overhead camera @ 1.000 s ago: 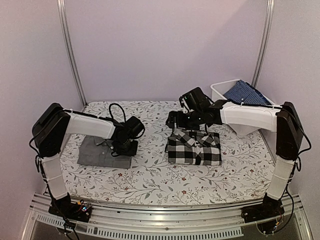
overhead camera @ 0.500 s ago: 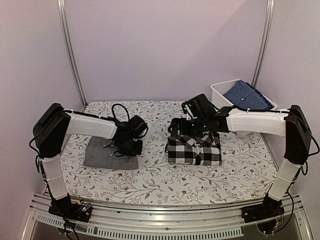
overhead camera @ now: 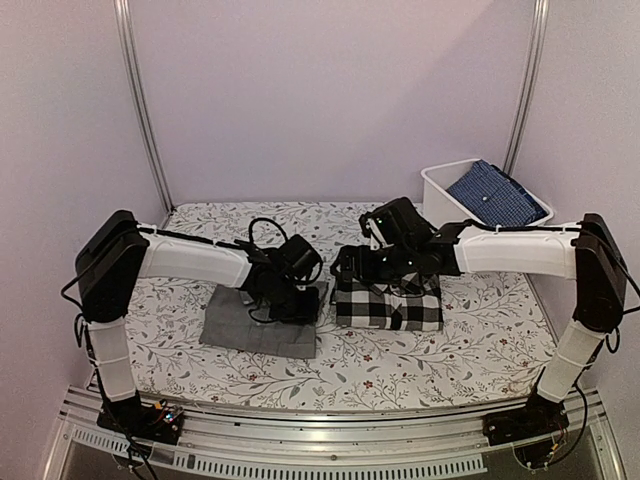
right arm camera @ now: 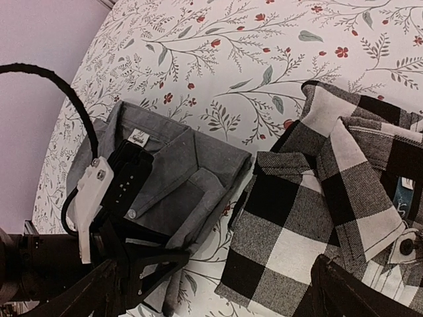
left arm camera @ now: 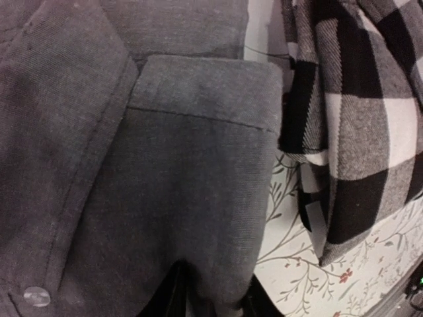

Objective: Fold and stack the long sleeve shirts
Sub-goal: Move the square-folded shirt to the center of the board, then pick up the square-folded shirt from the center of the board.

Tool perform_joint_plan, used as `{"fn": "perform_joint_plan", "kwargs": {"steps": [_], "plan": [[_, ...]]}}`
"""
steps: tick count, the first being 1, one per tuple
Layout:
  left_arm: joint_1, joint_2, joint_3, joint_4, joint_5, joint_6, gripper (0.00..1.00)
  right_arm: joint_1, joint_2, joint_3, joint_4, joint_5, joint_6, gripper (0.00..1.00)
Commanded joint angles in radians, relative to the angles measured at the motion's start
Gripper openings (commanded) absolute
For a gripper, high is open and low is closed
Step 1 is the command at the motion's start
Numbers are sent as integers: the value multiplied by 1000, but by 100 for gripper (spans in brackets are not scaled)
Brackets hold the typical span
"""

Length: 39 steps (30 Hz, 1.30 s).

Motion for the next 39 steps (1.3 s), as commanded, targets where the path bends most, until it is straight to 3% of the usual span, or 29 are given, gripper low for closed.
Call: {"fn": "perform_joint_plan", "kwargs": {"steps": [1,10,22,27,39], "plan": [[0,-45,22,18,14,-3,32,17,-4,-4,36,-50,22,99],[115,-280,-124,-5,3,53,50,78,81,63,19,-89,67,99],[474,-583,-420,25,110,175,52,128,287,174,-14,-162,150,80],[578,-632,-491,53,173,195,52,128,348,200,-25,-155,169,71],[663,-611,-561,115,274,222,53,128,483,314,-76,-118,188,69]]}}
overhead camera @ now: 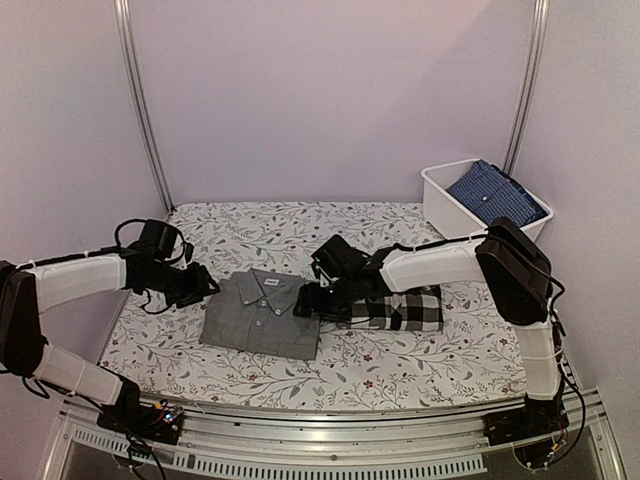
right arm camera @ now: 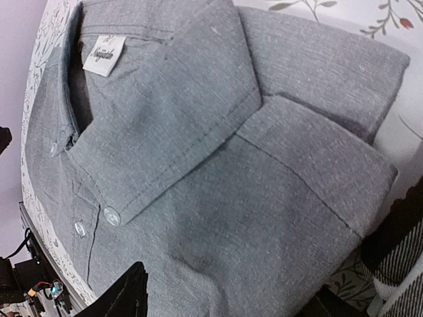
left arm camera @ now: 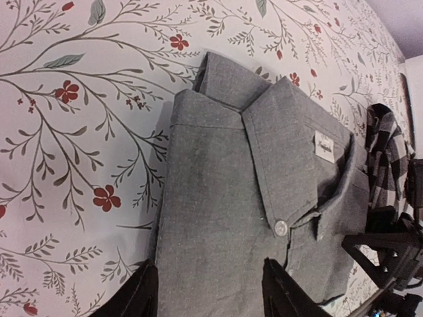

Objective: Fold and stack the long sleeve shirts
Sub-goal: Pick up the square-folded shirt from the center of the board.

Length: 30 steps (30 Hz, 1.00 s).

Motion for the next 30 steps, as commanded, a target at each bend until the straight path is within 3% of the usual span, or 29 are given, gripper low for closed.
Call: {"fn": "perform_joint_plan", "kwargs": {"steps": [1,6,16,22,25,30], "plan": [[31,25,-36,61,69,24,53,4,70,65,-61,46,4,67],[38,70,-70,103,85,7,56,-8,120,150,-117,97,-38,60],[38,117,-101,136,35,-31,63,-68,208,305,-200,103,-142,59],[36,180,-102,162,36,-20,66,-66,193,277,-227,138,-141,60],[31,216,-99,183,55,-16,65,-65,194,268,-225,139,-133,59],[12,250,-97,200,61,-24,53,-44,232,329,-242,140,-135,54]]}}
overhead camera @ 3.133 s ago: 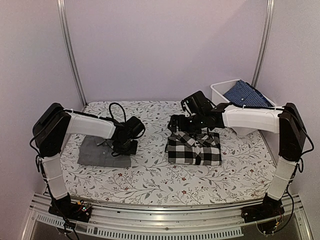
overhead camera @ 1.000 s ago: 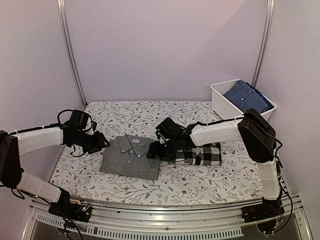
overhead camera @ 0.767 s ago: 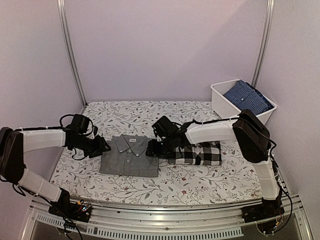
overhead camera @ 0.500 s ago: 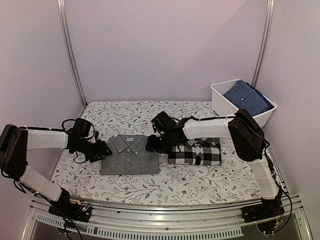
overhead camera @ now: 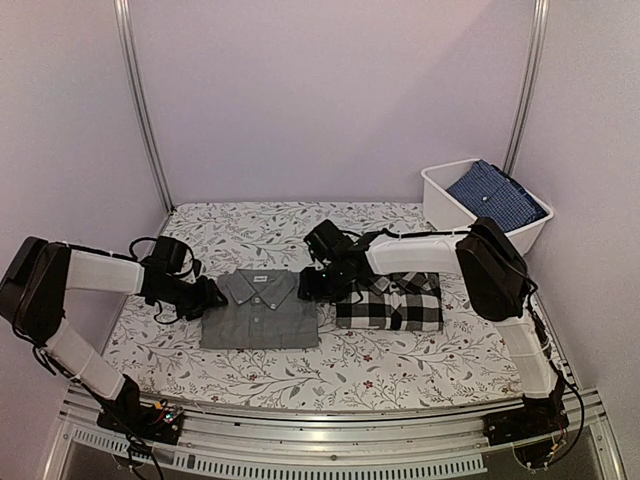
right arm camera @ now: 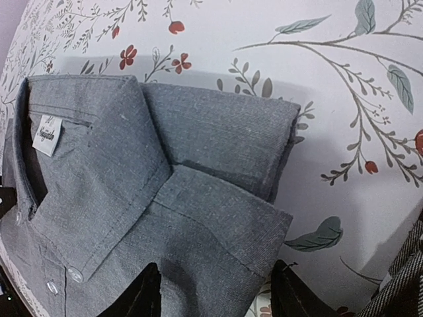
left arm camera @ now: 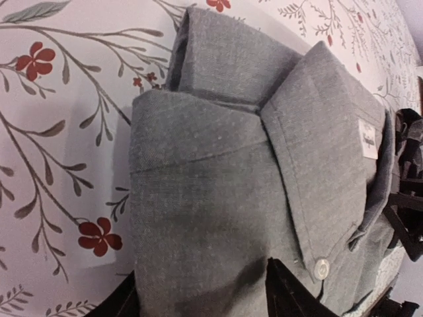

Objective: Fold and stack the long sleeve shirts
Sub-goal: Pick up the square-folded shirt from the center of the board.

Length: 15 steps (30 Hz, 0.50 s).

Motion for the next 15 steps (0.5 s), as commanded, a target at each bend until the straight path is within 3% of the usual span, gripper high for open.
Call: {"fn": "perform_joint_plan", "kwargs": {"steps": [1,7,10,12,15], "plan": [[-14,57,-11,-14,4,-4,50,17,68,45,-85,25,-2,52],[-23,55,-3,-13,5,-11,17,21,94,85,-95,32,-3,31],[-27,45,7,-21,16,-8,3,21,98,109,-108,38,-11,13],[-30,37,16,-26,21,-7,0,21,101,130,-117,43,-15,1],[-33,6,29,-44,23,-10,0,21,105,167,-141,46,-25,0]]}}
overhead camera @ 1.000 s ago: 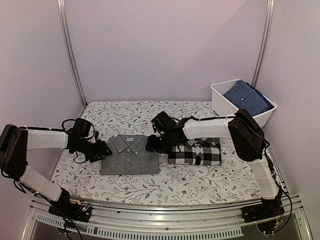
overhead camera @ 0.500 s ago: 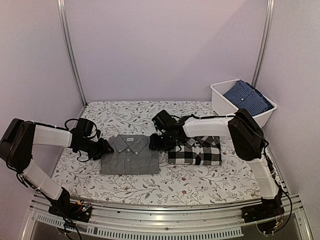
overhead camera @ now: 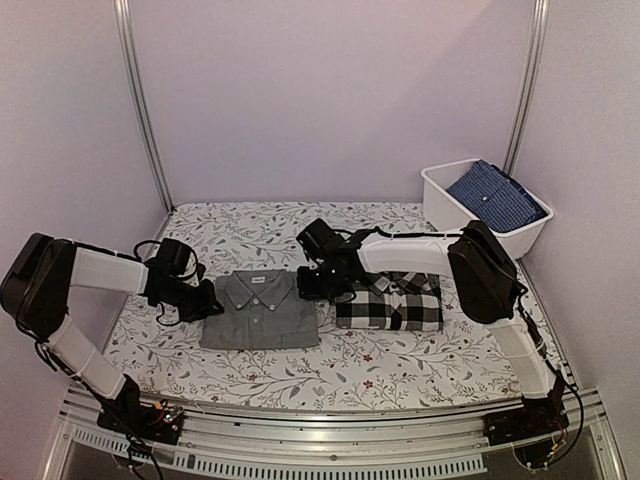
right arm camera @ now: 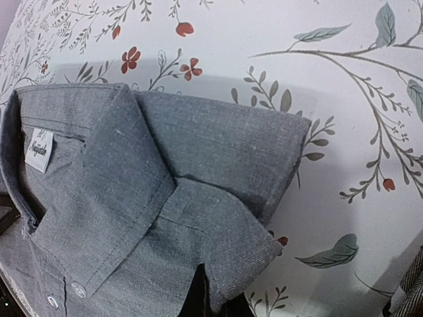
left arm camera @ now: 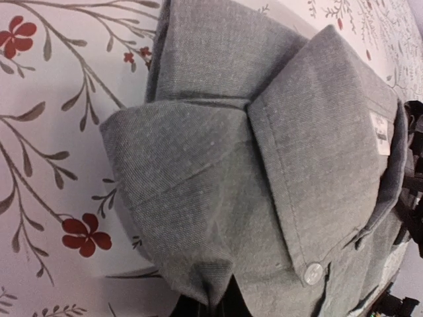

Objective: Fold and stack the long sleeve shirts
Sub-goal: Pick up the square-folded shirt from the center of the board, then place the square-folded shirt on the square-folded shirt.

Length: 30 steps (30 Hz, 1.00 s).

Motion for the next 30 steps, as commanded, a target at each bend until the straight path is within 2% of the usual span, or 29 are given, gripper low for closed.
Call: {"fn": "perform_joint_plan", "kwargs": {"steps": [1,10,19,25,30], "plan": [[-18,-42,30,-58,8,1,0,7,39,58,-73,23,-19,0],[-28,-156,102,-166,4,13,0,5,-34,136,-132,98,-62,0],[-95,-235,230,-248,-3,-21,0,3,-162,167,-181,142,-100,0],[-209,-188,343,-234,-26,-77,0,-20,-259,148,-241,208,-125,0],[-308,-72,453,-173,-30,-124,0,-58,-375,8,-255,264,-136,0]]}}
